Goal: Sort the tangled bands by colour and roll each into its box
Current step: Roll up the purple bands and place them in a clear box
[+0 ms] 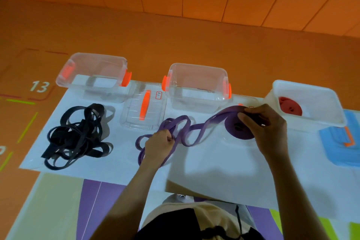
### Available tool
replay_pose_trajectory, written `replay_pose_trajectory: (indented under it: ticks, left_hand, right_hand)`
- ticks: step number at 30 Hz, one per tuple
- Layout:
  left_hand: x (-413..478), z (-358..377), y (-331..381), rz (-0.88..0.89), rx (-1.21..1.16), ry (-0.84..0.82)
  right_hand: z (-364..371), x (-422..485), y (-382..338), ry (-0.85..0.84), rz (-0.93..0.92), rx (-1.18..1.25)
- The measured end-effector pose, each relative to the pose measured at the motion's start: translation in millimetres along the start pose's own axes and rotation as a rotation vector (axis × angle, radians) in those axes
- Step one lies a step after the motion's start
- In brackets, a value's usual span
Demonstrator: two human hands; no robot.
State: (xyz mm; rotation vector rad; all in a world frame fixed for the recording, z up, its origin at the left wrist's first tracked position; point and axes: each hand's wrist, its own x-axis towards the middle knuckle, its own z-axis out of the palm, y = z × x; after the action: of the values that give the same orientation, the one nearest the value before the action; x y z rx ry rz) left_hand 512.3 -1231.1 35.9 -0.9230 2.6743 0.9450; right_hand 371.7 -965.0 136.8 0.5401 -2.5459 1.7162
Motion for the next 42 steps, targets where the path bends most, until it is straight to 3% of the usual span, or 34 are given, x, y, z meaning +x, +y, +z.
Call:
replay_pose_trajectory:
  ticks: [6, 8, 11, 13, 21, 24, 29, 36, 39, 42]
  left_hand:
    - [-5.6, -48.8, 86.8, 0.291, -0.315, 0.250]
    - [-9.9, -63.7, 108.7, 0.459, -0.463, 0.144]
    - [-17.7, -75.8, 127.6, 0.620, -0.585, -0.196]
    - [-19.1, -77.2, 132.0, 0.622, -0.679, -0.282]
    - [-21.1, -91.2, 147.4, 0.604, -1.000, -0.071]
    - [-20.7, -93.1, 151.7, 0.606, -1.035, -0.050]
    - [-14.9, -104.7, 139.8, 0.579, -1.030, -0.177]
    - [-18.1, -97.2, 140.6, 0.524, -1.069, -0.029]
    - [-18.3, -92.0, 145.1, 0.427, -1.100, -0.068]
    - [-5.3, -101.1, 142.1, 0.477, -1.043, -0.222]
  right_hand:
    - [-0.8, -0.1, -21.4, -0.128, -0.046, 0.025]
    - [1.3, -0.5, -25.5, -0.171, -0.079, -0.004]
    - [2.0, 0.2, -31.4, -0.180, -0.098, -0.011]
    - [0.4, 2.3, -39.5, -0.152, -0.133, 0.029]
    - [-5.3, 16.7, -74.5, -0.063, -0.243, 0.092]
    - [-2.9, 22.6, -80.7, -0.033, -0.215, 0.099]
    - [5.5, 24.0, -90.6, -0.007, -0.102, 0.267]
    - [5.2, 27.5, -93.0, -0.136, 0.024, 0.230]
    - [6.4, 25.3, -91.8, -0.073, -0.012, 0.238]
    - [6.6, 22.3, -86.0, -0.032, -0.015, 0.238]
